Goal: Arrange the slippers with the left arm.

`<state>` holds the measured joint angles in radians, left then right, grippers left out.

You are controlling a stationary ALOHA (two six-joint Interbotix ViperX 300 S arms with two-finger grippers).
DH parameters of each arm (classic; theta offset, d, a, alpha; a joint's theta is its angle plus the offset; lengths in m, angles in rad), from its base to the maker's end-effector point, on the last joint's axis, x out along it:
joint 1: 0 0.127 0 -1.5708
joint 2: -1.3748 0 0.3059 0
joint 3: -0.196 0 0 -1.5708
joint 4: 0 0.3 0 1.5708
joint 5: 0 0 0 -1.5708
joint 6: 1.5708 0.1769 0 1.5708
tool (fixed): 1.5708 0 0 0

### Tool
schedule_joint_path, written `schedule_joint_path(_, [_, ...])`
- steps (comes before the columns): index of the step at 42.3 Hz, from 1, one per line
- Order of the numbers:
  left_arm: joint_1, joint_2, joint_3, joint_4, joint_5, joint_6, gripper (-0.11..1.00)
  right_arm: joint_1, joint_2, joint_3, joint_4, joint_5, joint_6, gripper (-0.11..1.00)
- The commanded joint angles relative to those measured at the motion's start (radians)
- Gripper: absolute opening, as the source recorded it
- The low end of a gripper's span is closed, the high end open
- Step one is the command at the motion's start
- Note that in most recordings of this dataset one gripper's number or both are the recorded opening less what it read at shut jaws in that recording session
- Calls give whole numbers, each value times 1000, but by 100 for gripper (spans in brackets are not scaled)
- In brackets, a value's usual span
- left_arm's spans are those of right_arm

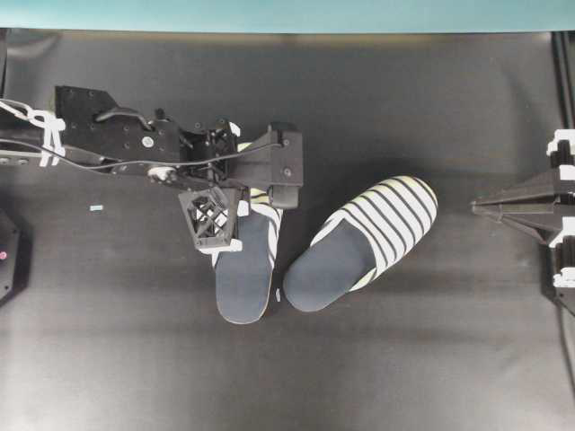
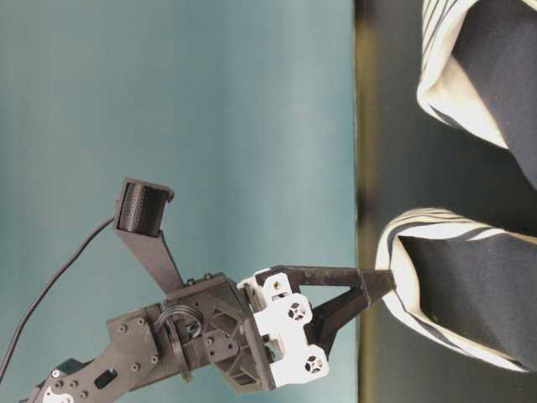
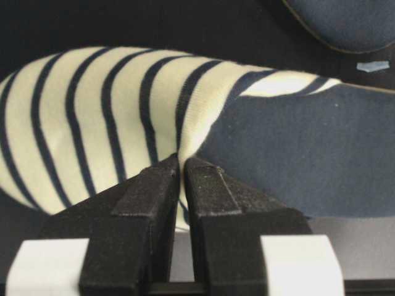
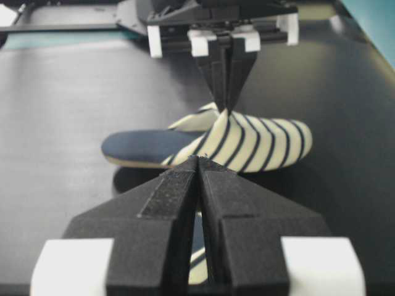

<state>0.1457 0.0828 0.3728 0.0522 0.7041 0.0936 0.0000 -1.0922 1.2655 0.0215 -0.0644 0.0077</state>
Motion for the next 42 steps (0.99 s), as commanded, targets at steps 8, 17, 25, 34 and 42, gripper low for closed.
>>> schedule_joint_path(8, [2, -11, 3, 3, -6, 12, 50, 5, 5, -6, 3, -9, 6, 1])
schedule_joint_path(17, [-6, -12, -3, 3, -8, 60, 90, 5, 5, -5, 3, -9, 6, 1])
schedule_joint_path(25, [-49, -8, -75, 3, -92, 172, 89, 6, 5, -5, 3, -9, 6, 1])
schedule_joint_path(34, [-87, 61, -160, 3, -276, 410, 89, 6, 5, 0, 3, -9, 6, 1])
schedule_joint_path(42, [-94, 144, -207, 3, -374, 571, 89, 6, 3, 0, 3, -9, 6, 1])
